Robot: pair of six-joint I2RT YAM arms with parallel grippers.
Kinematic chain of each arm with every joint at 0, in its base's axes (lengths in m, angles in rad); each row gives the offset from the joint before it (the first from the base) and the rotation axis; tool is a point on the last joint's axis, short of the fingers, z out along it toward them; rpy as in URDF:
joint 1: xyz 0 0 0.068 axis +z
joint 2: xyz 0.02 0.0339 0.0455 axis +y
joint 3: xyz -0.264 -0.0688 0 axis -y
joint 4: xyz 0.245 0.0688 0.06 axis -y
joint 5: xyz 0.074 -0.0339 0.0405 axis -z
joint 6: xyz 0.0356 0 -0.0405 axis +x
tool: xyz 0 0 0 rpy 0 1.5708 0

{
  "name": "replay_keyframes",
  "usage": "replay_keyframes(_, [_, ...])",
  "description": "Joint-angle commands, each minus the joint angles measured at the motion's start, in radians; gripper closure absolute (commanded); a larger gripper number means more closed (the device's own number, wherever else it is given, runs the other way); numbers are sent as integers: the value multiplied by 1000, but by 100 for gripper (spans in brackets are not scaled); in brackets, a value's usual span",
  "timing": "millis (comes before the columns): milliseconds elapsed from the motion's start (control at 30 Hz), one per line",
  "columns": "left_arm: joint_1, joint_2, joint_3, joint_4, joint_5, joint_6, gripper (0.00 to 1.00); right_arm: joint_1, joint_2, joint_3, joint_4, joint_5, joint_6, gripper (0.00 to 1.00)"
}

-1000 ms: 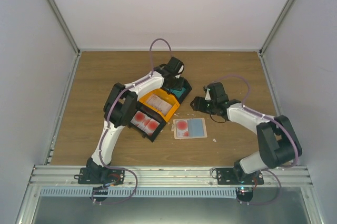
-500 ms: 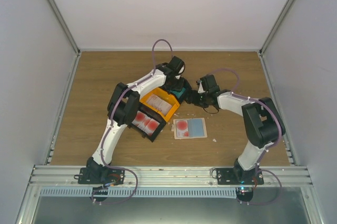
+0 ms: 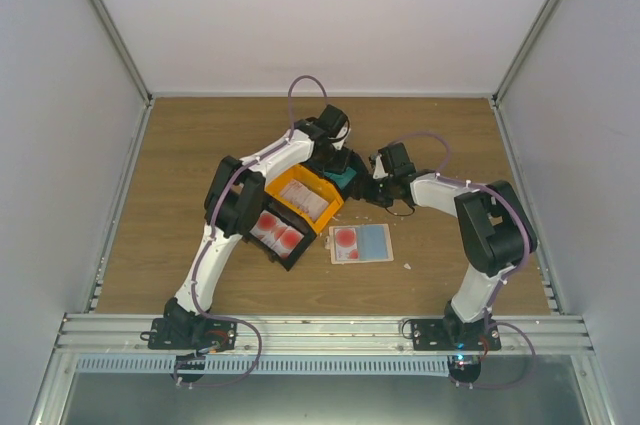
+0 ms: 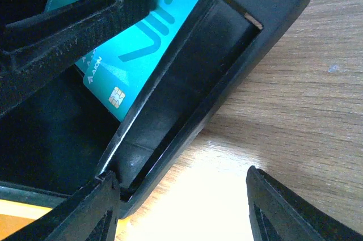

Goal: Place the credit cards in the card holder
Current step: Adjust the credit card in the storage box.

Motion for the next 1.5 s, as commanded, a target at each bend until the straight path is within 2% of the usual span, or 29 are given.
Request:
replay_keyframes(0, [-7, -46, 12, 5, 79, 9, 75, 3, 26, 8, 12, -42, -22, 40])
replay_keyframes(233, [-9, -103, -41, 28, 151, 2, 77, 2, 28, 10, 32, -95, -46, 49])
replay_keyframes(400, [-12, -126, -59, 23, 184, -1, 78, 1, 32, 17, 30, -108, -54, 51])
replay_keyframes(867, [-29, -152, -119, 12, 210, -7, 74, -3, -43, -53, 84, -58, -25, 51])
replay_keyframes(1233, [-55, -137, -119, 0, 167, 6, 70, -11, -203, -152, 36, 55, -39, 47])
replay_keyframes(1467, [-73, -154, -117, -6, 151, 21, 60, -14, -278, -192, 8, 93, -43, 45])
